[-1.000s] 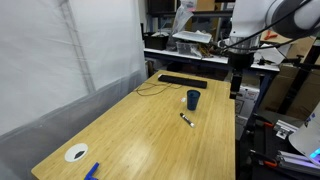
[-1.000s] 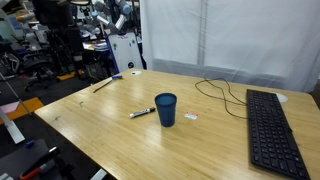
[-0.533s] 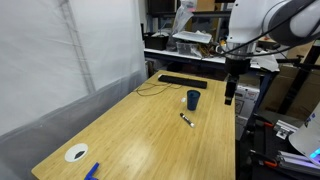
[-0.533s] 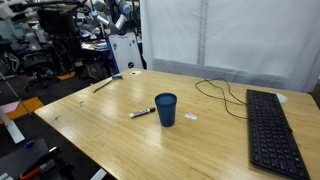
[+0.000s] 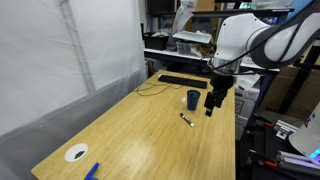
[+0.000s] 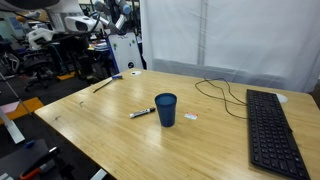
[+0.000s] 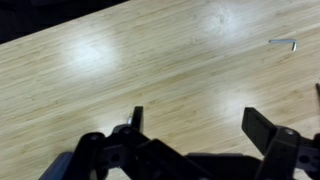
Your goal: Put the black marker inside the dark blue cup
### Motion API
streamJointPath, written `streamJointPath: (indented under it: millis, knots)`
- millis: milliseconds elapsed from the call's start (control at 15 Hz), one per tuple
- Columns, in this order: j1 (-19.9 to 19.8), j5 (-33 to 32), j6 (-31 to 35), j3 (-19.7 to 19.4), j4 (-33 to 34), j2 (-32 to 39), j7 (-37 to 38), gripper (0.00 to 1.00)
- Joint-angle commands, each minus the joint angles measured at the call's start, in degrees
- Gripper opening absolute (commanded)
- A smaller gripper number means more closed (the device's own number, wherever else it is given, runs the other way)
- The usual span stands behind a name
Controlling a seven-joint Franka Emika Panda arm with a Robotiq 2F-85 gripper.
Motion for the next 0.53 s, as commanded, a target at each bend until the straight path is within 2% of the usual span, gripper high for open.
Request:
streamJointPath:
  millis: [0, 467]
  knots:
    - [-0.24, 0.29, 5.49, 1.02, 1.94, 3.73, 4.52, 1.0]
    - [-0.91, -5.24, 12.6, 2.15, 2.14, 6.54, 11.41, 1.0]
